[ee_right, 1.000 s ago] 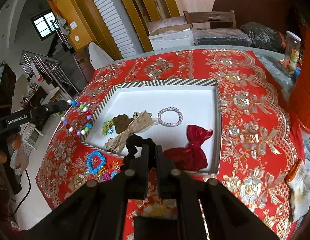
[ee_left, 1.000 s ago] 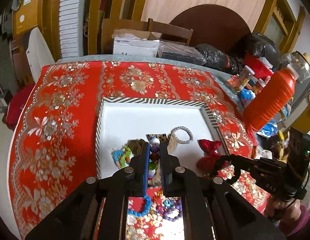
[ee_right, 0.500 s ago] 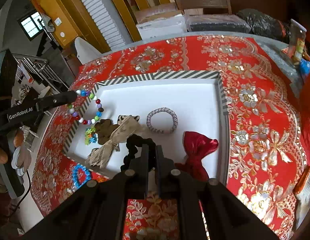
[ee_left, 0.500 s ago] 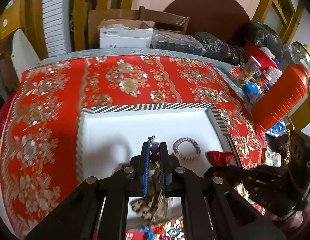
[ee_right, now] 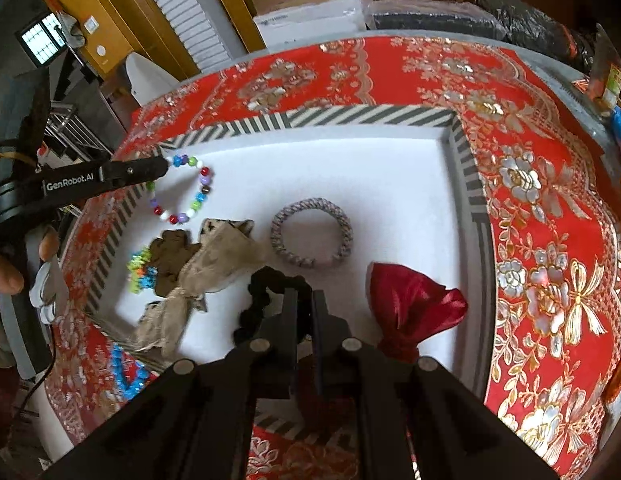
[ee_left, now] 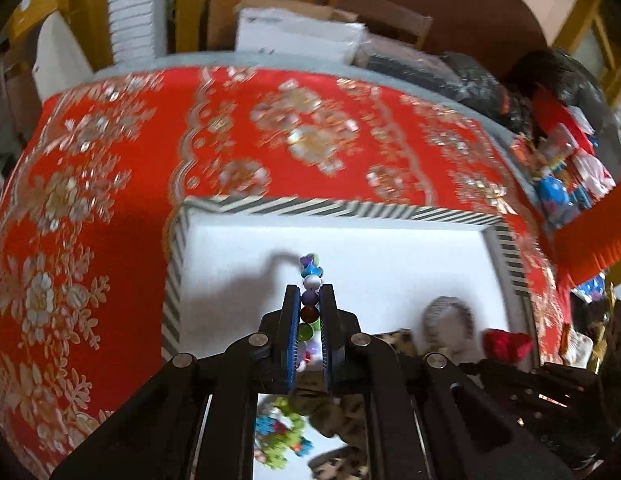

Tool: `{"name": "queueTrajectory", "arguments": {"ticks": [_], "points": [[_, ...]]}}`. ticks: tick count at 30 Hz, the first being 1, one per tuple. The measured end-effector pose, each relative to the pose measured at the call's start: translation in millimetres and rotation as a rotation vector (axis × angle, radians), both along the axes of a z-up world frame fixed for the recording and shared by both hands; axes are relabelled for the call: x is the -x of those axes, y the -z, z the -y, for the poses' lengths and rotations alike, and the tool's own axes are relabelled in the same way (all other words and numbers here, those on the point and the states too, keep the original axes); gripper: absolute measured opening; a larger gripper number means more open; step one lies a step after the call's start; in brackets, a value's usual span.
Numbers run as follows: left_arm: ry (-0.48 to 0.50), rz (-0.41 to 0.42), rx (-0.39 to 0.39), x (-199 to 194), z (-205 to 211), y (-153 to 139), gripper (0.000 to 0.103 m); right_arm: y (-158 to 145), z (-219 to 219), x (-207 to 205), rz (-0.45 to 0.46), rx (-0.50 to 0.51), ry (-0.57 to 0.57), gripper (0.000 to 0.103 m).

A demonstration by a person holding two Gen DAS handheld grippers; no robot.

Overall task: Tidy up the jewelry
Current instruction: 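Carry the multicolour bead bracelet into the tray with left tool while right tool drops the black hair tie there, then withdraw both tools from the tray toward the bracelets on the cloth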

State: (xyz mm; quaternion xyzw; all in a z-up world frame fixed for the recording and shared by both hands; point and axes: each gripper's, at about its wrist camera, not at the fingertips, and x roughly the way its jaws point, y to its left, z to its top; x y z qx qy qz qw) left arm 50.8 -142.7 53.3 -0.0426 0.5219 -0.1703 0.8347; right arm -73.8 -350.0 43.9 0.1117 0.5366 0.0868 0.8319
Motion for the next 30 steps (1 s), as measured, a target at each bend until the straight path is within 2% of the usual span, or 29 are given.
{"name": "queueTrajectory", "arguments": {"ticks": [5, 7, 9, 10, 11, 13, 22, 30], "points": [[-0.052, -0.008, -0.008, -4, -6, 10, 0.0, 8, -1, -8, -0.006, 0.047, 0.013, 0.006], [-0.06, 0.001, -0.007, -5, -7, 10, 0.003, 11, -2, -10, -0.018, 0.059, 0.005, 0.007], [-0.065, 0.002, -0.019, -6, -8, 10, 0.017, 14, -3, -10, -0.038, 0.051, 0.003, 0.012], [-0.064, 0.002, -0.02, -5, -8, 10, 0.018, 13, -3, -8, -0.03, 0.049, 0.007, 0.018], [-0.061, 0.002, -0.026, -4, -8, 9, 0.019, 12, -2, -7, -0.029, 0.053, 0.011, 0.029], [-0.061, 0.008, -0.042, -1, -8, 7, 0.019, 8, -1, -4, -0.018, 0.046, 0.02, 0.039], [-0.053, 0.065, -0.078, 32, -7, -16, 0.02, -25, -4, 16, 0.047, 0.039, 0.007, 0.04], [-0.058, 0.137, -0.099, 79, -8, -43, 0.02, -52, -18, 45, 0.106, 0.047, -0.031, 0.044]]}}
